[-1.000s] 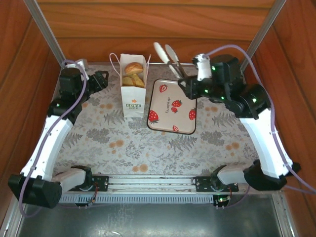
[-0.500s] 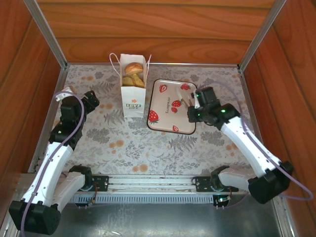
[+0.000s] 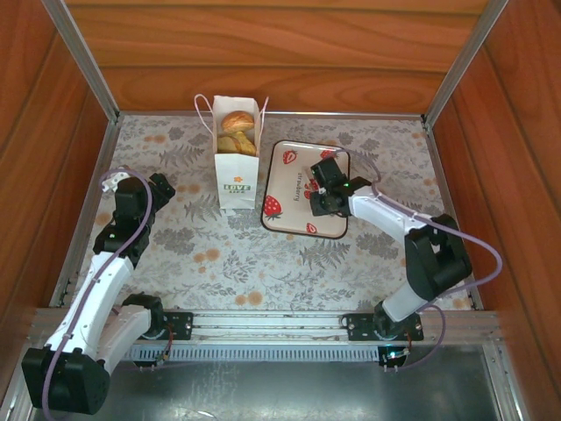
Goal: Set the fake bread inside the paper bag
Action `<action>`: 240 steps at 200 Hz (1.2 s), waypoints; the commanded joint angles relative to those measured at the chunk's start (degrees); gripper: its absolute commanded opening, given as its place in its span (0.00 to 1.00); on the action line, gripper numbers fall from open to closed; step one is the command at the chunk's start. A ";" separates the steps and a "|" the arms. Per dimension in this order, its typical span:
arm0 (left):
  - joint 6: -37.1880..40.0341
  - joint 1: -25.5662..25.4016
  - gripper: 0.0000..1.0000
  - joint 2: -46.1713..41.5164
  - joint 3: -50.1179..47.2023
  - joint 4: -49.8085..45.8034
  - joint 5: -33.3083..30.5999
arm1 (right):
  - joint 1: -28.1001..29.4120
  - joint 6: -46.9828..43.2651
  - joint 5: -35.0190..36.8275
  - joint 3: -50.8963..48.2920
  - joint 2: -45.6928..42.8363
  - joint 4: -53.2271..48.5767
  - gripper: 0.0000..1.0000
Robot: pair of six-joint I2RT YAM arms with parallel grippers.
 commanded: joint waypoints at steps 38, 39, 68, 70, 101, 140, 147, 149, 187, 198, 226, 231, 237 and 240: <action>-0.53 0.74 0.92 -0.10 -0.34 0.44 -0.73 | 1.99 5.41 4.90 -4.93 -4.16 -0.51 0.45; -0.55 0.78 0.92 -0.09 -0.33 0.45 -0.70 | 1.96 5.50 4.89 -5.12 -4.28 -0.49 0.45; -0.54 0.83 0.92 -0.06 -0.19 0.37 -0.18 | 2.04 7.79 2.96 -9.64 -6.89 -0.21 0.46; -0.49 0.87 0.92 -0.08 -0.18 0.38 -0.16 | 2.04 7.89 2.73 -9.83 -6.98 -0.14 0.46; -0.71 0.92 0.92 -0.34 -0.15 0.26 0.02 | 2.68 10.52 1.63 -12.54 -7.30 0.31 0.47; -0.28 1.00 0.92 -0.87 0.02 -0.23 -0.45 | 3.38 12.32 1.19 -14.76 -6.89 0.41 0.51; -0.30 1.00 0.92 -0.85 -0.05 -0.21 -0.63 | 3.47 12.44 1.19 -15.09 -6.88 0.49 0.53; -0.25 1.00 0.92 -0.85 -0.05 -0.23 -0.67 | 3.43 12.44 1.24 -15.14 -6.93 0.45 0.53; -0.65 1.09 0.92 -0.52 -0.02 0.04 -0.77 | 3.46 13.20 3.00 -14.21 -7.86 -2.12 0.66; -0.38 1.07 0.92 -0.36 0.28 0.03 -0.88 | 3.46 13.32 3.36 -13.72 -8.81 -2.94 0.71; 0.47 1.31 0.92 -0.16 1.36 0.03 -1.12 | 3.28 12.94 4.73 -11.40 -11.41 -5.66 0.79; 0.72 1.35 0.92 -0.09 1.72 -0.05 -1.13 | 3.21 12.50 4.95 -10.42 -12.00 -6.74 0.80; 1.17 1.57 0.92 -0.09 2.16 -0.11 -1.28 | 2.96 11.50 5.06 -9.27 -12.85 -7.83 0.81; 1.33 1.66 0.92 -0.13 2.29 -0.19 -1.42 | 2.85 11.09 5.18 -8.61 -13.38 -8.32 0.82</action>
